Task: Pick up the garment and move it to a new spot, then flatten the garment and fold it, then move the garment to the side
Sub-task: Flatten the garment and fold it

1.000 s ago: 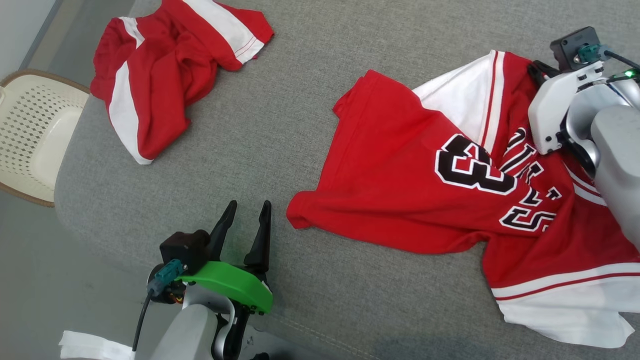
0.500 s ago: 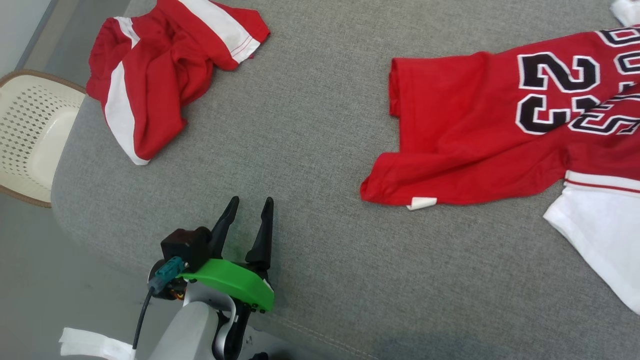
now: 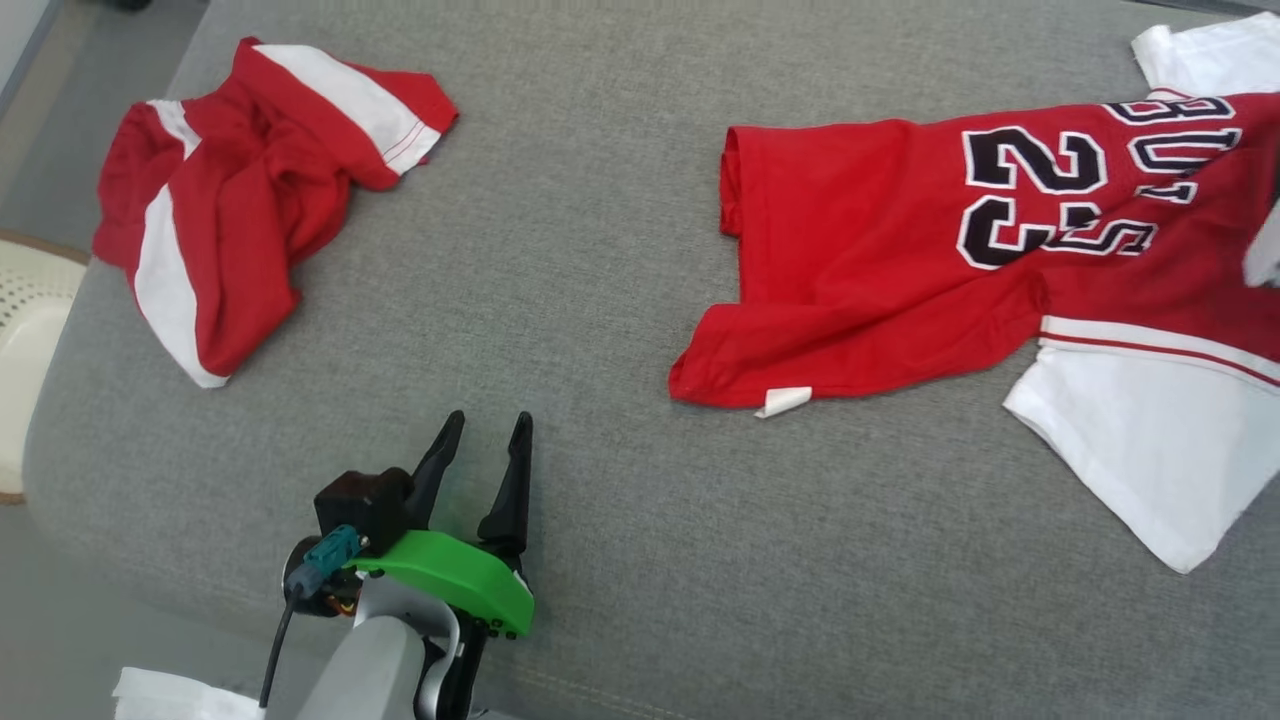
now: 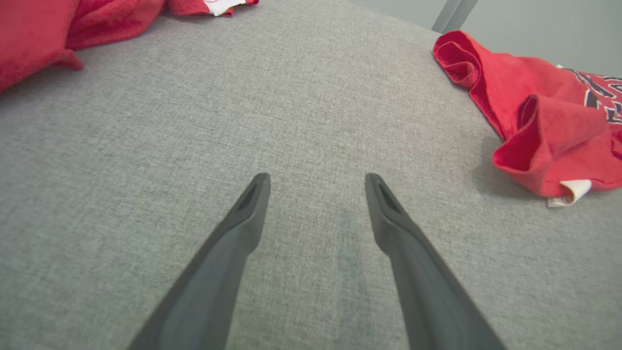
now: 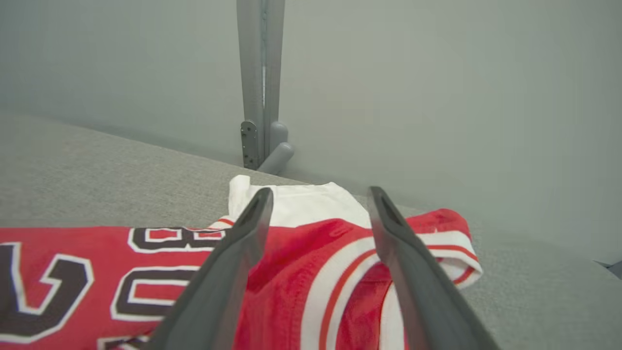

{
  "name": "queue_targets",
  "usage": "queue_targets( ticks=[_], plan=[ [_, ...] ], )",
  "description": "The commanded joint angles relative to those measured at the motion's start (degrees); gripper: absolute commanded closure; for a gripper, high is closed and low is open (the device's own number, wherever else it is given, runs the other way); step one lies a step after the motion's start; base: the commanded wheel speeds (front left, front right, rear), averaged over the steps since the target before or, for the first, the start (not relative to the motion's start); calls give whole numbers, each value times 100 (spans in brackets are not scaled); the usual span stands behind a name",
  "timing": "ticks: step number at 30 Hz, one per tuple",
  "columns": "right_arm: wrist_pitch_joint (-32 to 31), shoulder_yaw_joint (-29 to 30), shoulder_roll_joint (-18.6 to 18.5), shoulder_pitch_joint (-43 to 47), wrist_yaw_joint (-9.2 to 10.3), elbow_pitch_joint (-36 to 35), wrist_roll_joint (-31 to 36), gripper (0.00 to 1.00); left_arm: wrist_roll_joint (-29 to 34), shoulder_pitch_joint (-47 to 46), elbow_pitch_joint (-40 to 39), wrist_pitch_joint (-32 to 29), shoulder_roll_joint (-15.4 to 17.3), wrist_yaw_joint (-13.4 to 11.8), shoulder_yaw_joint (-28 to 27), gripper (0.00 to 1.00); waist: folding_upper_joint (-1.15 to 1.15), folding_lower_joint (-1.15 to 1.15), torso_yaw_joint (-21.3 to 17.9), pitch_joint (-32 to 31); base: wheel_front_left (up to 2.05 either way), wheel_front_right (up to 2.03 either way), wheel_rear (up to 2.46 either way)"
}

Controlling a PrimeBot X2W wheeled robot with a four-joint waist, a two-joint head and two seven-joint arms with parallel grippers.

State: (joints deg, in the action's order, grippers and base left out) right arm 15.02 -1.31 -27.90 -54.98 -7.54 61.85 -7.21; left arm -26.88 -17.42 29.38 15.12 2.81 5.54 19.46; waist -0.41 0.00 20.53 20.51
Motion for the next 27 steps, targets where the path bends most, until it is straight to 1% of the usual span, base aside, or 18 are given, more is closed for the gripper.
queue_targets(
  ticks=[1,4,6,10,13,16,20,22,27],
  plan=[
    [13,159,195,568,11,-325,-34,0,81,112,37,3,18,30,-54,0,41,0,-556,-495,0,0,0],
    [17,382,743,1336,10,-1204,21,0,173,227,100,4,18,41,-238,0,41,0,-926,-783,0,0,0],
    [17,459,1030,1876,10,-1693,85,0,237,299,129,4,20,52,-357,0,41,0,-1148,-922,0,0,0],
    [18,564,1528,2741,10,-2519,122,0,354,421,176,4,19,83,-583,0,41,0,-1530,-1135,0,0,0],
    [17,643,1817,3311,10,-2972,112,0,418,512,201,3,20,96,-728,0,41,0,-1726,-1276,0,0,0],
    [18,678,2046,3801,10,-3354,141,0,470,628,225,4,21,97,-861,0,41,0,-1884,-1411,0,0,0],
    [18,700,2242,4289,10,-3730,132,0,630,832,174,3,19,88,-1047,0,41,0,-2034,-1617,0,0,0],
    [18,609,2304,4471,10,-3865,187,0,787,941,85,3,20,-17,-1178,0,41,0,-2098,-1723,0,0,0],
    [19,558,2400,4813,10,-4120,189,0,1068,1273,-106,3,18,-126,-1344,0,41,0,-2178,-1970,0,0,0]
  ],
)
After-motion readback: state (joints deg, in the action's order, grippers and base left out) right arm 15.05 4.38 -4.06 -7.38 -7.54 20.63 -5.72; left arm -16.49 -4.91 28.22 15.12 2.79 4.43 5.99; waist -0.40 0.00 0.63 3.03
